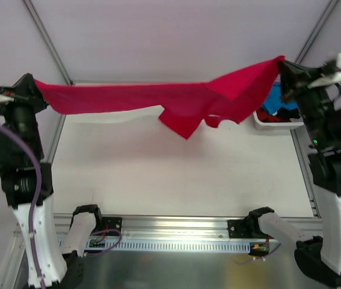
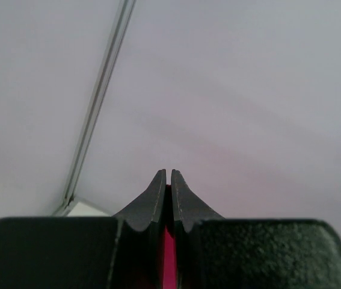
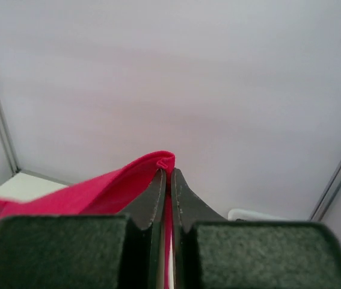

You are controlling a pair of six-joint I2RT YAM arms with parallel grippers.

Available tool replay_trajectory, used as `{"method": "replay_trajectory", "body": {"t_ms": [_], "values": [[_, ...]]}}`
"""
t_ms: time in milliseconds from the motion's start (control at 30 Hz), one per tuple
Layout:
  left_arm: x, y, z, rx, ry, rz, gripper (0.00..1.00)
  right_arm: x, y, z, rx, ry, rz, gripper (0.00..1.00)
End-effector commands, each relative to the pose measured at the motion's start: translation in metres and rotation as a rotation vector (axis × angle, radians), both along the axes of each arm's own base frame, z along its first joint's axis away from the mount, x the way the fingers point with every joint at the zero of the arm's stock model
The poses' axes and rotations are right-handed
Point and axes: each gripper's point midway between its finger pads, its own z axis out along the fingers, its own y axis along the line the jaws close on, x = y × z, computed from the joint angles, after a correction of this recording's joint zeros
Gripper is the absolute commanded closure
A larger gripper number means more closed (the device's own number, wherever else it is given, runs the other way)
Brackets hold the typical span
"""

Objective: Fold and stack the t-shirts
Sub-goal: Flatten the tshirt out

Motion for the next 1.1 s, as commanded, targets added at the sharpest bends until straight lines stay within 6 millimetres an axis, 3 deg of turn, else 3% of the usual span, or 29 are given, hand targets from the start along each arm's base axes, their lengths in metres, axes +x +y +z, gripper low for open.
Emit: {"method": "replay_trajectory", "body": {"t_ms": [0, 167, 200, 300, 333, 400, 433, 467, 567, 600, 700, 767, 800, 867, 900, 933, 1000, 1033, 1067], "values": [[-0.024, 0.002, -0.019, 0.032, 0.055, 0.038, 1.0, -0.016, -0.009, -0.023, -0.016, 0.054, -0.042, 1.0], [-0.108, -0.006, 0.014, 0.022, -0.023, 0.063, 1.0, -0.086, -0.02, 0.0, 0.009, -0.009, 0.032, 1.0], [-0.138, -0.006, 0.03, 0.009, -0.086, 0.086, 1.0, -0.105, -0.021, 0.015, 0.01, -0.051, 0.061, 1.0], [-0.168, -0.005, 0.033, -0.018, -0.087, 0.107, 1.0, -0.124, -0.024, 0.023, 0.003, -0.049, 0.08, 1.0], [-0.181, -0.007, 0.045, -0.014, -0.12, 0.101, 1.0, -0.13, -0.027, 0.033, 0.005, -0.066, 0.075, 1.0], [-0.176, -0.008, 0.049, -0.022, -0.095, 0.09, 1.0, -0.131, -0.029, 0.042, 0.003, -0.086, 0.064, 1.0], [-0.186, -0.007, 0.061, -0.025, -0.124, 0.096, 1.0, -0.135, -0.034, 0.054, 0.009, -0.116, 0.038, 1.0], [-0.181, -0.006, 0.064, -0.028, -0.113, 0.099, 1.0, -0.121, -0.032, 0.055, -0.004, -0.1, 0.025, 1.0], [-0.146, -0.005, 0.058, -0.048, -0.041, 0.078, 1.0, -0.108, -0.031, 0.064, 0.0, -0.097, 0.009, 1.0], [-0.126, -0.005, 0.048, -0.071, 0.002, 0.063, 1.0, -0.09, -0.028, 0.059, 0.0, -0.061, -0.002, 1.0], [-0.092, -0.008, 0.025, -0.115, 0.082, 0.027, 1.0, -0.052, -0.021, 0.034, -0.011, 0.037, -0.024, 1.0], [-0.068, -0.003, -0.003, -0.146, 0.165, 0.04, 1.0, -0.031, -0.015, 0.019, -0.013, 0.073, -0.026, 1.0], [-0.052, 0.001, -0.025, -0.167, 0.225, 0.055, 1.0, -0.01, -0.008, -0.007, -0.018, 0.145, -0.024, 1.0], [-0.035, 0.002, -0.049, -0.188, 0.29, 0.059, 1.0, 0.009, -0.009, -0.03, -0.014, 0.209, -0.059, 1.0], [-0.024, 0.003, -0.063, -0.206, 0.326, 0.062, 1.0, 0.026, -0.005, -0.06, -0.029, 0.282, -0.067, 1.0], [-0.011, 0.006, -0.091, -0.22, 0.394, 0.073, 1.0, 0.037, -0.002, -0.072, -0.02, 0.303, -0.07, 1.0], [0.008, 0.01, -0.117, -0.244, 0.443, 0.09, 1.0, 0.055, 0.004, -0.1, -0.028, 0.357, -0.071, 1.0], [0.02, 0.013, -0.148, -0.256, 0.508, 0.107, 1.0, 0.069, 0.008, -0.125, -0.041, 0.398, -0.073, 1.0], [0.028, 0.013, -0.161, -0.255, 0.525, 0.106, 1.0, 0.084, 0.011, -0.143, -0.042, 0.442, -0.076, 1.0]]}}
